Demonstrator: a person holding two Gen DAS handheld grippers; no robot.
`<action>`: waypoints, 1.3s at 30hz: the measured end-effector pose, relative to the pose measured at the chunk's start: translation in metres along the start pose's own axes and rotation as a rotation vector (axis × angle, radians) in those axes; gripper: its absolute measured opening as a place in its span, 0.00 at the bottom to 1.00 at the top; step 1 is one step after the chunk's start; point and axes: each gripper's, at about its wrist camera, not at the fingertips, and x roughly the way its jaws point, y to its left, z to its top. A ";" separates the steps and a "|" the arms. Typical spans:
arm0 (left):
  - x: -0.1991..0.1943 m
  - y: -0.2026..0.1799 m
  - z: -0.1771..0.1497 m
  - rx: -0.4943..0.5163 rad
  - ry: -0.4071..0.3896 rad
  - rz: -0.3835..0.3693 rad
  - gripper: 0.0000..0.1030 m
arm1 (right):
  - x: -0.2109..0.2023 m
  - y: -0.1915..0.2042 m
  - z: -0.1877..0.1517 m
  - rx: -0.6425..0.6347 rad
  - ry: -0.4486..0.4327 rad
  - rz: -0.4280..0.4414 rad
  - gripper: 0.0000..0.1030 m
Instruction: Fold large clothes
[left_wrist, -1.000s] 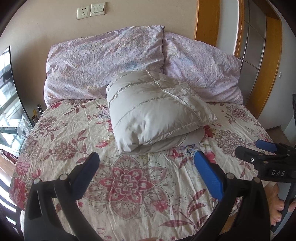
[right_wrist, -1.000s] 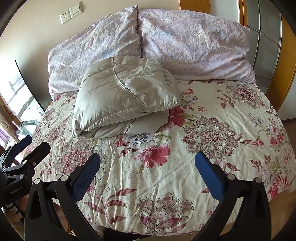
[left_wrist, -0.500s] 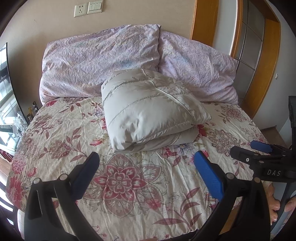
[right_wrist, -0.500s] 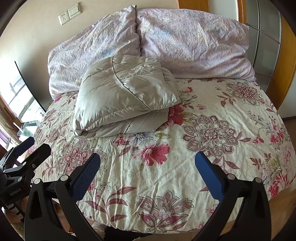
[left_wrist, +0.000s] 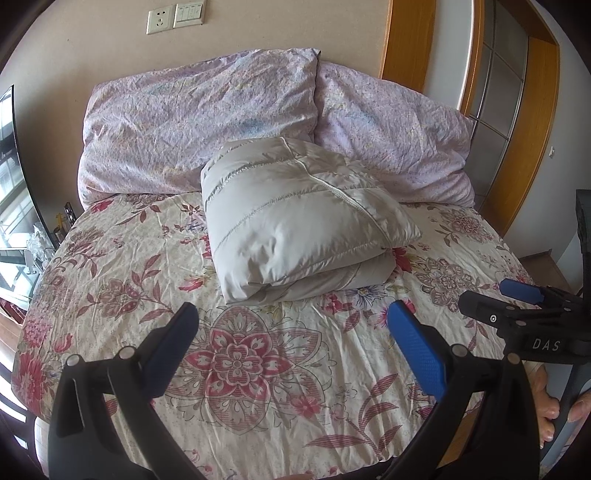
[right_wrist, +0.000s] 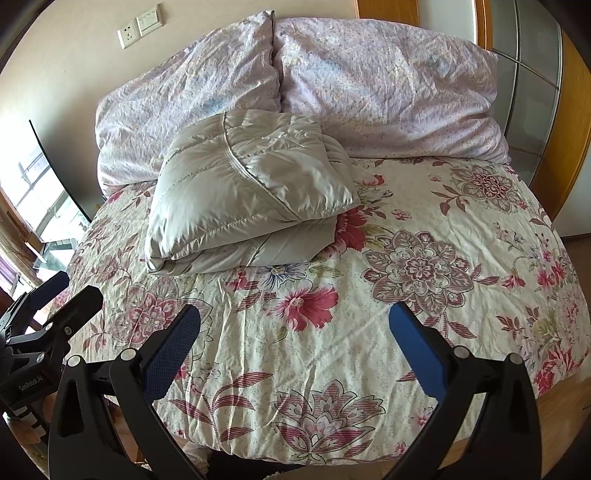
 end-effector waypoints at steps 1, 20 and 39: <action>0.000 0.000 0.000 0.000 0.000 0.000 0.98 | 0.000 0.000 0.000 0.001 -0.001 -0.001 0.99; 0.006 0.000 0.000 -0.004 0.010 -0.011 0.98 | 0.003 -0.002 0.001 0.002 0.004 -0.004 0.99; 0.013 0.000 -0.002 -0.006 0.019 -0.018 0.98 | 0.006 -0.004 0.000 0.003 0.008 -0.006 0.99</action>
